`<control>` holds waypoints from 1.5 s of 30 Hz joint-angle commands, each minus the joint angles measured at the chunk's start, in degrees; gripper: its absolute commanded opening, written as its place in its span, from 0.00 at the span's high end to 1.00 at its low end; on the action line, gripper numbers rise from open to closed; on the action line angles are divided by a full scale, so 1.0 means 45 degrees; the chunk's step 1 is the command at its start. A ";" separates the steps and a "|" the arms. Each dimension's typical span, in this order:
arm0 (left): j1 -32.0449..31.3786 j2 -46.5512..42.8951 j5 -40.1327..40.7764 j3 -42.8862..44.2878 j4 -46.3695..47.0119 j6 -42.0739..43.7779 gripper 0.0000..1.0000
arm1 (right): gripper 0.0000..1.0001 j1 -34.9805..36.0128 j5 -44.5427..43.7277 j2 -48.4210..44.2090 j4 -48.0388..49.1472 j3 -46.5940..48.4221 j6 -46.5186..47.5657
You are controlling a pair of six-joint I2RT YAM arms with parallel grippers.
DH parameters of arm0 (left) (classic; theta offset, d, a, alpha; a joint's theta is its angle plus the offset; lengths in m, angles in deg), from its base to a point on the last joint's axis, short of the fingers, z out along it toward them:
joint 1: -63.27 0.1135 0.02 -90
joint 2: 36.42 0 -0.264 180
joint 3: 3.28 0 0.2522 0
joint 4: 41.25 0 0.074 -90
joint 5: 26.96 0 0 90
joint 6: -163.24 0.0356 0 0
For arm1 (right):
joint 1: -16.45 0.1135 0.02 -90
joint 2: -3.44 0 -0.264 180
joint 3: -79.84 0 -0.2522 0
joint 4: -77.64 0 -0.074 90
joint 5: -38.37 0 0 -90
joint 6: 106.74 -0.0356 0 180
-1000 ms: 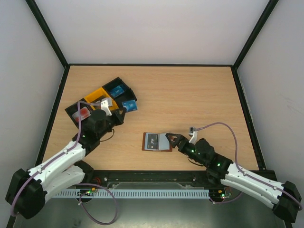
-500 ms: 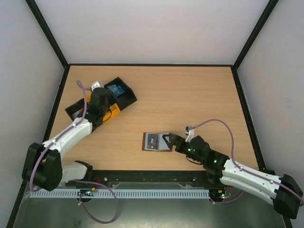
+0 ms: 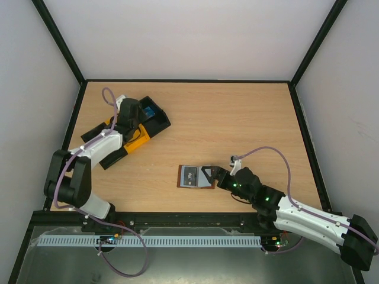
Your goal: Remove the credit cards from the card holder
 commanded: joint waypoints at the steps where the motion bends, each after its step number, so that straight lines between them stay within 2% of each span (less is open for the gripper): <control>1: 0.0170 0.0710 -0.0108 0.0665 0.0107 -0.0198 0.97 | 0.02 0.0022 -0.0357 -0.0232 -0.0078 0.0131 -0.0163; 6: 0.0430 0.1635 -0.1051 0.1112 0.0621 -0.0462 0.97 | 0.02 0.0024 -0.0492 -0.0019 -0.0128 0.0261 -0.0184; 26: 0.0467 0.3757 0.0186 0.2828 0.0514 -0.0304 0.97 | 0.02 0.0038 -0.0777 0.0193 -0.0267 0.0231 -0.0479; 45: 0.0654 0.4529 0.0247 0.2813 0.0692 -0.0217 0.97 | 0.02 0.0033 -0.0900 0.0319 -0.0264 0.0243 -0.0573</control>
